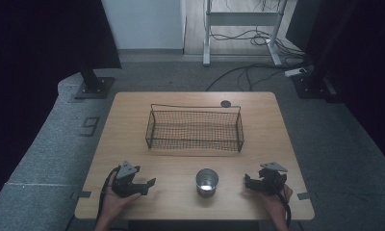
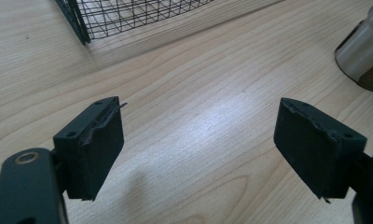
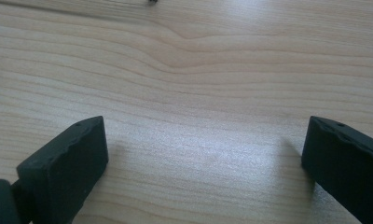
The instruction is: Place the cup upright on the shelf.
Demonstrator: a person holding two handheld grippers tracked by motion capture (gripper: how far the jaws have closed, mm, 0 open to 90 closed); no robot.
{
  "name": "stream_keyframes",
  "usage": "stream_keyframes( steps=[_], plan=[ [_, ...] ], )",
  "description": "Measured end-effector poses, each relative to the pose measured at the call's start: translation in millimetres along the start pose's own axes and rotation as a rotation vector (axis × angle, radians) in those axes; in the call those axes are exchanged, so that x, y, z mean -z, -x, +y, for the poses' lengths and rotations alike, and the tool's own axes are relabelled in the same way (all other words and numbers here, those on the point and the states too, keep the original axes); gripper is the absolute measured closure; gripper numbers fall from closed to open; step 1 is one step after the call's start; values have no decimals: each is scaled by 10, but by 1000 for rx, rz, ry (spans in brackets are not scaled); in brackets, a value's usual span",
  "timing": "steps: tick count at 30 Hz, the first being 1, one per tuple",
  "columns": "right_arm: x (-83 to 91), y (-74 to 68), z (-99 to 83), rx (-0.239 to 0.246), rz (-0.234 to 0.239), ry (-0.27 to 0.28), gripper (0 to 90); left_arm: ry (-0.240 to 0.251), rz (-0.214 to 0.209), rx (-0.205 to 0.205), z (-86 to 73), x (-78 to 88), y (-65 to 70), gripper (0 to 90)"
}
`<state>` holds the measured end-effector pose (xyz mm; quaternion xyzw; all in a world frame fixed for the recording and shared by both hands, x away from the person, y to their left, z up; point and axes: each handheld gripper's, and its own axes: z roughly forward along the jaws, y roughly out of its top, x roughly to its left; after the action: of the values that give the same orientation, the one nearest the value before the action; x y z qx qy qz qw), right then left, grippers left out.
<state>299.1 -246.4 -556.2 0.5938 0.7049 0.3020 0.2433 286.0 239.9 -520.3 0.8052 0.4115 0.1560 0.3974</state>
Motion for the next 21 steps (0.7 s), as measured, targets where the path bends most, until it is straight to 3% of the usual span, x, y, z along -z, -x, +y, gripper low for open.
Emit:
stream_keyframes(
  steps=[21],
  plan=[
    [14,10,-10,-3,-6,7,28,43,-41,24,44,89,29,160]
  ],
)
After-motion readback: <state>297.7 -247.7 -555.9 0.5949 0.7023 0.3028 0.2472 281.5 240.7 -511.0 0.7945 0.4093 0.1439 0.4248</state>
